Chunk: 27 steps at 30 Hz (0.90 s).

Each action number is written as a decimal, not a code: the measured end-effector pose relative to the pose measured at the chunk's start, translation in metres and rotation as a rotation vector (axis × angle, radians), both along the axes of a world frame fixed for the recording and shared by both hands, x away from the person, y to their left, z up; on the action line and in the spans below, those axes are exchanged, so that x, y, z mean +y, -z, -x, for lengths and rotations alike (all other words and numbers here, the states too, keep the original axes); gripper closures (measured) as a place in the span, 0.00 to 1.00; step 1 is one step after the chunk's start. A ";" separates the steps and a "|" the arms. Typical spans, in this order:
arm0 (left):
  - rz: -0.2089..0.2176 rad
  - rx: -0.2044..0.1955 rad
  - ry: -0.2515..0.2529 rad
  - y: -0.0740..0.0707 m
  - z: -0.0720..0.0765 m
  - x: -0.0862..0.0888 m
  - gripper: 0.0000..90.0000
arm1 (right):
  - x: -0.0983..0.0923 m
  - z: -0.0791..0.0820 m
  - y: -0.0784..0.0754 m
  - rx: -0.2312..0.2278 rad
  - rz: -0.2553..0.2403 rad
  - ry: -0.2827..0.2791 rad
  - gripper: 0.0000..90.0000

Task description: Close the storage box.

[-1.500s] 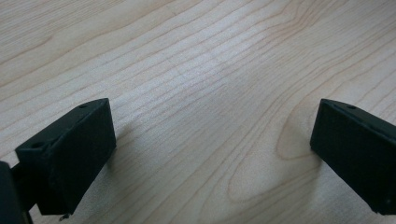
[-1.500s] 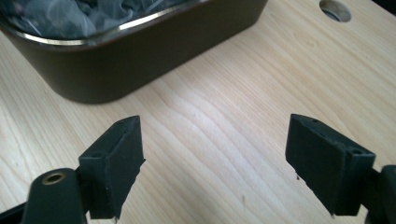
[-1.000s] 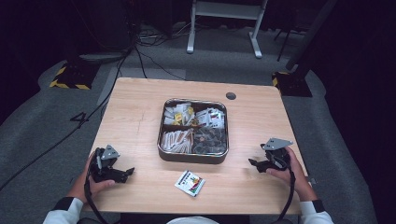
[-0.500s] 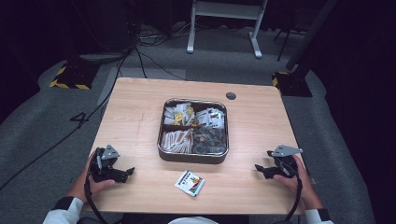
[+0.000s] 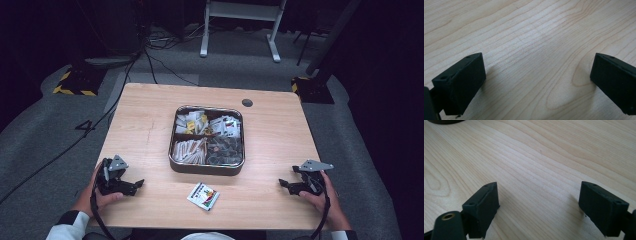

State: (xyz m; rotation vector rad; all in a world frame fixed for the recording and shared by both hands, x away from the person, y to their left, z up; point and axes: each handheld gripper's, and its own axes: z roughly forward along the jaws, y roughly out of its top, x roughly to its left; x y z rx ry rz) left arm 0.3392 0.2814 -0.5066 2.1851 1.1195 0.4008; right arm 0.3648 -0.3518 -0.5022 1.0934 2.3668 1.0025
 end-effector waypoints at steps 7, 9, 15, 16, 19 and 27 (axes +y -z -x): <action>0.000 0.002 0.001 0.000 0.000 0.000 0.00 | -0.004 0.003 0.002 -0.010 -0.021 0.013 0.19; 0.000 0.002 0.001 0.000 0.000 0.000 0.00 | -0.004 0.003 0.002 -0.010 -0.021 0.013 0.19; 0.001 0.000 -0.001 0.000 0.000 0.000 0.00 | -0.004 0.002 0.002 -0.010 -0.021 0.013 0.19; 0.000 0.000 0.000 0.000 0.000 0.000 0.00 | -0.004 0.002 0.002 -0.010 -0.021 0.013 0.19; 0.002 0.001 0.002 0.000 0.000 0.000 0.00 | -0.004 0.002 0.002 -0.010 -0.021 0.018 0.18; 0.000 0.000 0.005 0.000 -0.001 0.000 0.00 | -0.003 0.002 0.002 -0.008 -0.019 0.031 0.18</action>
